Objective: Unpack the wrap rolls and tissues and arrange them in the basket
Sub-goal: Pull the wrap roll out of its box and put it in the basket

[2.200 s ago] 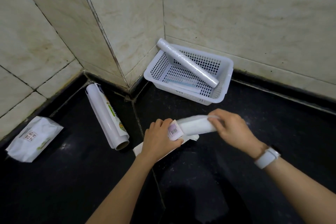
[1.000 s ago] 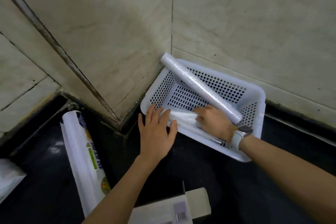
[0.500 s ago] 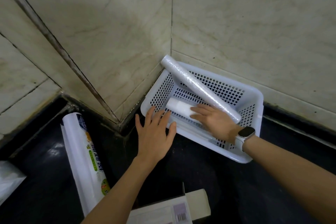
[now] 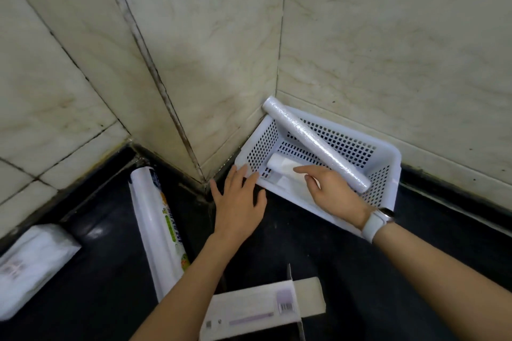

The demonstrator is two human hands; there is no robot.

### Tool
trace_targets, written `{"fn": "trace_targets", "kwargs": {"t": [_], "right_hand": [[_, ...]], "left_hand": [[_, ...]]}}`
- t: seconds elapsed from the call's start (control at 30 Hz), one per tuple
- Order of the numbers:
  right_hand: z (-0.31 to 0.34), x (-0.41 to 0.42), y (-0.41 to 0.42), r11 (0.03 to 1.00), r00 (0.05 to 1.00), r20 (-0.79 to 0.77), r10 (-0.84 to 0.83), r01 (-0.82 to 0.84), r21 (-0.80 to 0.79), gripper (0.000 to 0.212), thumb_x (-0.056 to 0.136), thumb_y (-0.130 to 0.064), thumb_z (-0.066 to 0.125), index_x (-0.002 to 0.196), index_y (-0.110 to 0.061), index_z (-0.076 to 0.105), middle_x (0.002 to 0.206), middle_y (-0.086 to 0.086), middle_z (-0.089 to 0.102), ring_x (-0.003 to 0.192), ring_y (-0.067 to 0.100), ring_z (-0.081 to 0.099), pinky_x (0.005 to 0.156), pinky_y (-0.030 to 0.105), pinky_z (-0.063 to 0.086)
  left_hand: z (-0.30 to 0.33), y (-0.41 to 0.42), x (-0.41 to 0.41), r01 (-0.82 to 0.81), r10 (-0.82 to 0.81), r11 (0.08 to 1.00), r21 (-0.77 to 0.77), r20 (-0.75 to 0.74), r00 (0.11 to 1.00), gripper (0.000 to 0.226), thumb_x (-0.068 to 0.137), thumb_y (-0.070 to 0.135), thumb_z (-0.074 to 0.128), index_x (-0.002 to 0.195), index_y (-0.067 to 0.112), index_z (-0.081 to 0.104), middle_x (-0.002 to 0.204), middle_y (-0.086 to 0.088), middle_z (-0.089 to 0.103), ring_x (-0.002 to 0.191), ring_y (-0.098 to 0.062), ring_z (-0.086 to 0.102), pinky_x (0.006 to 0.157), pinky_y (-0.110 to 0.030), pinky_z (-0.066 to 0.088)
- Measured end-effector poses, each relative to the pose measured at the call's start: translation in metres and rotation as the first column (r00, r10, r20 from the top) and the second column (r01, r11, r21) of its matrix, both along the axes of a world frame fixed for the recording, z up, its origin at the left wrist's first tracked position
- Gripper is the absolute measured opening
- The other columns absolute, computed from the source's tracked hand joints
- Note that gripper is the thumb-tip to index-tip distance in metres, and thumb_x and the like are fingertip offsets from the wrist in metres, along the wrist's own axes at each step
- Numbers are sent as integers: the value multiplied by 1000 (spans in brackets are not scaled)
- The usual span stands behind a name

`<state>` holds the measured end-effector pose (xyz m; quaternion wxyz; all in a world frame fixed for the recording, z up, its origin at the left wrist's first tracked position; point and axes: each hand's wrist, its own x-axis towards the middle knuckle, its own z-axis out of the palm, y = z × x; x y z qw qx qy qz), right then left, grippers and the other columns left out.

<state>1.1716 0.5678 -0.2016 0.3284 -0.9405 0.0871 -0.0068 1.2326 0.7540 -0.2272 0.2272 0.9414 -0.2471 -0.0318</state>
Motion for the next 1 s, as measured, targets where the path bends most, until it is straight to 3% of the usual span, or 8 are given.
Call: {"fn": "trace_targets", "kwargs": {"t": [0.13,0.3,0.47,0.6,0.7,0.9,0.97,1.0], "right_hand": [[6,-16,58,996,988,152,22,-34,81,32,91,-3,41,117,-11,58,120,8,61,112,19,53,95,17,31],[-11,-29,121,968,981,99,167,-183,174,30,90,-4,44,115,-12,59,111,5,62,98,8,52,88,13,34],[-27,-30,154,958,978,-19,210,-201,205,31,91,-6,43,118,-13,57,112,5,60,95,4,49,85,13,34],[-29,-29,160,965,985,-44,169,-157,209,30,91,-7,43,116,-14,59,112,3,61,97,8,54,86,15,38],[-27,-30,160,967,992,-46,117,-103,234,30,91,-8,44,114,-17,60,108,0,62,92,4,56,79,3,37],[-8,-23,182,900,998,-23,65,-49,434,26,92,-10,44,115,-15,57,100,-2,62,86,11,60,77,7,44],[5,-19,195,745,999,-52,5,31,667,30,92,-14,46,123,-16,48,101,2,62,88,14,61,81,20,49],[11,-17,200,601,996,-86,-19,80,795,35,91,-17,49,126,-19,42,103,2,62,91,15,61,81,25,51]], "left_hand": [[1,61,-28,-273,271,961,-42,-48,961,45,90,29,49,132,18,43,149,-8,29,139,-25,21,114,-56,11],[-11,138,-48,-544,555,831,115,-217,803,74,84,40,58,142,19,17,152,-15,13,137,-34,14,108,-55,17],[-24,159,-40,-584,536,810,51,-466,704,102,74,42,70,144,16,0,141,-20,31,126,-37,35,102,-55,36],[-30,153,-34,-626,503,780,-14,-583,638,91,75,33,68,141,14,9,130,-20,40,111,-36,49,90,-45,46],[-32,156,-35,-684,508,724,-92,-600,618,84,77,28,67,140,14,14,128,-20,37,106,-36,49,83,-39,42],[-22,195,-57,-528,388,804,-273,-430,815,85,69,19,68,138,26,20,128,-7,36,90,-11,40,75,-30,40],[-10,204,-66,-422,329,866,-269,-330,885,89,67,22,68,139,31,16,127,-1,31,89,-12,45,72,-29,42],[-4,207,-70,-359,292,899,-249,-268,918,90,67,23,67,139,34,14,126,2,28,87,-14,48,70,-29,44]]}}
